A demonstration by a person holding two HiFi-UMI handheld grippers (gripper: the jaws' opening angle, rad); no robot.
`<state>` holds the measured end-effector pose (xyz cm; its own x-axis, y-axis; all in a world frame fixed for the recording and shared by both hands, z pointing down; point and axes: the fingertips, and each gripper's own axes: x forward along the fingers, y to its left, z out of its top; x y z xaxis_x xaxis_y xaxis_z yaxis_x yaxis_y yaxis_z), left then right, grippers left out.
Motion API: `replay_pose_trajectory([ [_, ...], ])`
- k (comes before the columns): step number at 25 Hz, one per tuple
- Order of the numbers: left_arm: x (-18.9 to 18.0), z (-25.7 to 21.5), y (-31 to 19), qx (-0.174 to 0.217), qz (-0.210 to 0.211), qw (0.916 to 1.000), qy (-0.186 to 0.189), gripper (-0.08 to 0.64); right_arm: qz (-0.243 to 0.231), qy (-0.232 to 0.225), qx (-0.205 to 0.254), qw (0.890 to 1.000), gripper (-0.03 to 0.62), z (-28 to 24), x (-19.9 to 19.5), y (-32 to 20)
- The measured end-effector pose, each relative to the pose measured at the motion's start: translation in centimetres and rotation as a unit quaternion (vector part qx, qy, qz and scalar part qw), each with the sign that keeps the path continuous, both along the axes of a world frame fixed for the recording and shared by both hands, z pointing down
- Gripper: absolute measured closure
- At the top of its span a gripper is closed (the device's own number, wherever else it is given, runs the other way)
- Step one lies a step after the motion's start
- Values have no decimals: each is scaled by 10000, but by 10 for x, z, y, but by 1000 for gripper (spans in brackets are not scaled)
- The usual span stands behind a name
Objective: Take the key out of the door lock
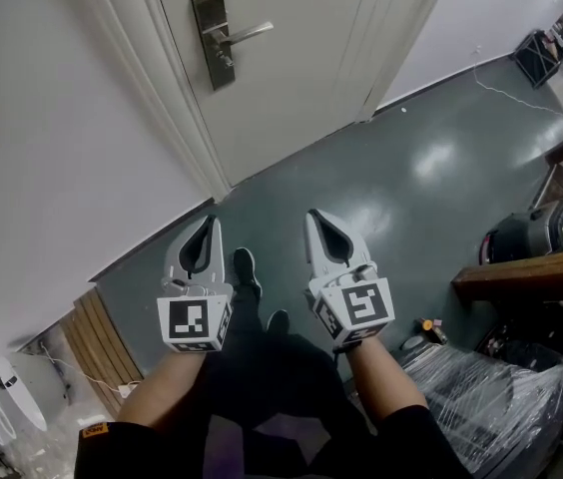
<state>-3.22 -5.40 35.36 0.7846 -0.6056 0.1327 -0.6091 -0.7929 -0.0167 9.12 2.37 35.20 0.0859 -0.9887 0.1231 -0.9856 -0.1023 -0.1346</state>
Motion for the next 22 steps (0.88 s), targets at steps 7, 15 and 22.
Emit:
replay_pose_trajectory([
  [7,42,15,-63,16,-41,10000,-44,543,-150,-61,-217,9996,600,9,36,-68],
  [15,73,24,-158,167,-219,9995,-151,543,-555,-85,-506,9971,598,19,62,-191],
  [22,82,28,-235,86,-326,9994,-22,543,-768,-764,-679,9918,566,28,71,-287],
])
